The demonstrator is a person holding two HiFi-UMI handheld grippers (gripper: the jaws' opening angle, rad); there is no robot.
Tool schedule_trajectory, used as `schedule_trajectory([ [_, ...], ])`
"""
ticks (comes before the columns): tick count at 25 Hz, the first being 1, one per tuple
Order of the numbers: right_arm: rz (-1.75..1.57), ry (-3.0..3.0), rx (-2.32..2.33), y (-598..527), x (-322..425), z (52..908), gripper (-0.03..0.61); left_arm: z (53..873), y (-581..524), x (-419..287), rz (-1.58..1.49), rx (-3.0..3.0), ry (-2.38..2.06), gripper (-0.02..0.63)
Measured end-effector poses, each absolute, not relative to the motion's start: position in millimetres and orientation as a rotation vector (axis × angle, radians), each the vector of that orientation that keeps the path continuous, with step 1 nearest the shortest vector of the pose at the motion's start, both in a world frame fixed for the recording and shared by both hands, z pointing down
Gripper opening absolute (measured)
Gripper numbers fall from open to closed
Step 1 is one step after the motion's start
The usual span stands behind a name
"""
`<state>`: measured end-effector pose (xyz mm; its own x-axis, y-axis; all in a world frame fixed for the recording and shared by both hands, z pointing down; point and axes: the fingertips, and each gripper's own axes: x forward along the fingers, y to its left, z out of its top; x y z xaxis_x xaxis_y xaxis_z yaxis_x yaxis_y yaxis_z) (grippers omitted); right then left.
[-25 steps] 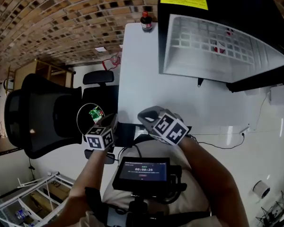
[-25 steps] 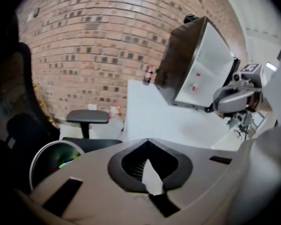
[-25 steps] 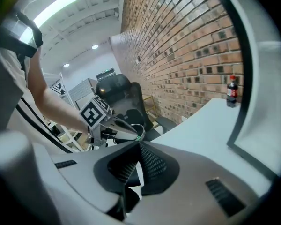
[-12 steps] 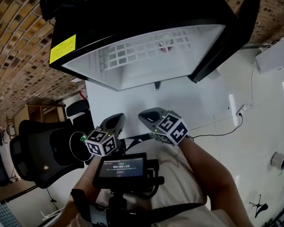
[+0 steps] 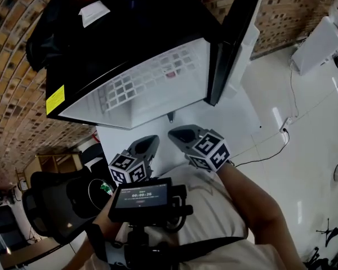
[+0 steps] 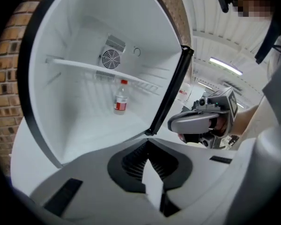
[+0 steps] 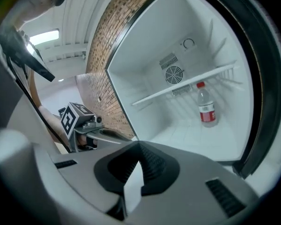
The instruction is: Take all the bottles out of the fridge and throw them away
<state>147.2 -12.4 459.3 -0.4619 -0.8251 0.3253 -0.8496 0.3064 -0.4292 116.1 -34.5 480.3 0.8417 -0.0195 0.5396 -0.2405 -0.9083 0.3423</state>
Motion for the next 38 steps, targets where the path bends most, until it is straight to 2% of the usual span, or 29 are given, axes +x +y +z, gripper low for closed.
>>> schedule_trajectory([
  [6, 0.773, -2.48, 1.62, -5.2, 151.3, 454.4, 0.003, 468.8, -20.9, 127.5, 0.753, 2.675, -0.109, 0.011],
  [23, 0.816, -2.489, 1.588, 14.5, 121.2, 458.3, 0.003, 476.8, -1.7, 95.8, 0.754, 2.644, -0.13, 0.011],
  [38, 0.767, -2.495, 1.68, 12.8, 133.9, 446.7, 0.005, 453.9, -19.5, 104.5, 0.563, 2.693, -0.181, 0.011],
])
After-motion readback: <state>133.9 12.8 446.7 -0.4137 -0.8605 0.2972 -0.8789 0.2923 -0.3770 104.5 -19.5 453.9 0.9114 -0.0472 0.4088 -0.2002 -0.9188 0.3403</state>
